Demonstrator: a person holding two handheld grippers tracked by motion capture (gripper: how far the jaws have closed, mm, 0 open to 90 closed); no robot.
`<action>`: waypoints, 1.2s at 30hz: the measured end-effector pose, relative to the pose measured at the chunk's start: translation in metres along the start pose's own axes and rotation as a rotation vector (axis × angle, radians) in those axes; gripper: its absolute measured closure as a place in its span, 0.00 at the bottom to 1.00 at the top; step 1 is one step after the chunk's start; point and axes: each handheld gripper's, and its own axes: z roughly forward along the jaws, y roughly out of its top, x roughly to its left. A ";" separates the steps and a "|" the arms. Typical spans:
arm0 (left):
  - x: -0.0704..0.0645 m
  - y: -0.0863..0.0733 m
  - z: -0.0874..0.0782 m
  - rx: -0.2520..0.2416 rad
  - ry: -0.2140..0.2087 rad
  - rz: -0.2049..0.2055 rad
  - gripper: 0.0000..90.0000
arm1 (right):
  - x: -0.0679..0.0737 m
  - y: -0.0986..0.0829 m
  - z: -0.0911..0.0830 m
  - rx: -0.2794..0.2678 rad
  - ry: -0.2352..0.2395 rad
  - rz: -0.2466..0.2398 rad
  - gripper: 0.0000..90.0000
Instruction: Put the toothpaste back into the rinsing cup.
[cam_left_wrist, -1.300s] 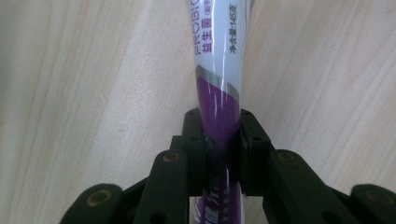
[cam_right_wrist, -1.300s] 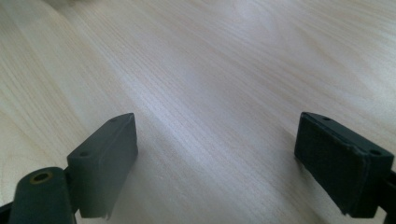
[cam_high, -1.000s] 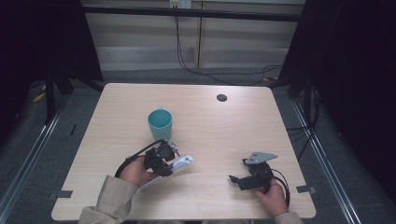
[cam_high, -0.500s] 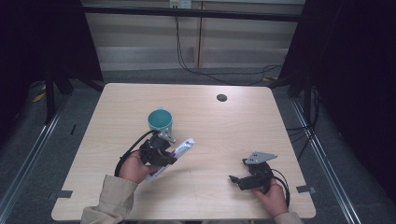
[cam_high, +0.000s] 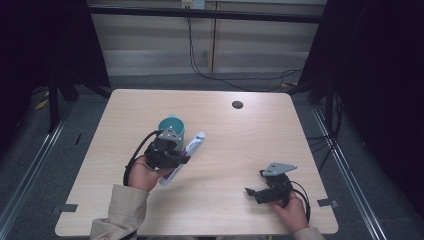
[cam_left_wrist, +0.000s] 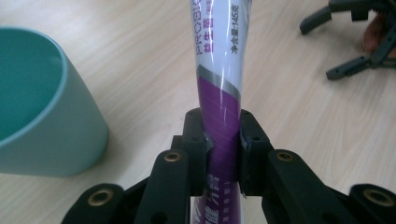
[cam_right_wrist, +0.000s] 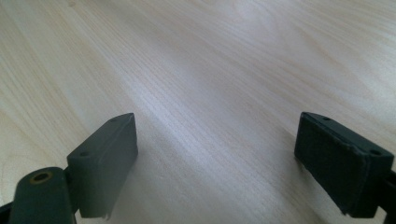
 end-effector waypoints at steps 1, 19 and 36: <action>0.000 0.001 -0.002 -0.032 0.012 -0.014 0.86 | 0.000 0.000 0.000 0.001 0.000 0.001 0.14; 0.009 0.016 -0.018 -0.203 0.072 -0.068 0.86 | 0.000 0.000 0.000 0.000 0.000 -0.001 0.14; 0.011 0.029 -0.031 -0.321 0.145 -0.083 0.86 | 0.000 0.000 0.000 0.001 -0.001 0.000 0.14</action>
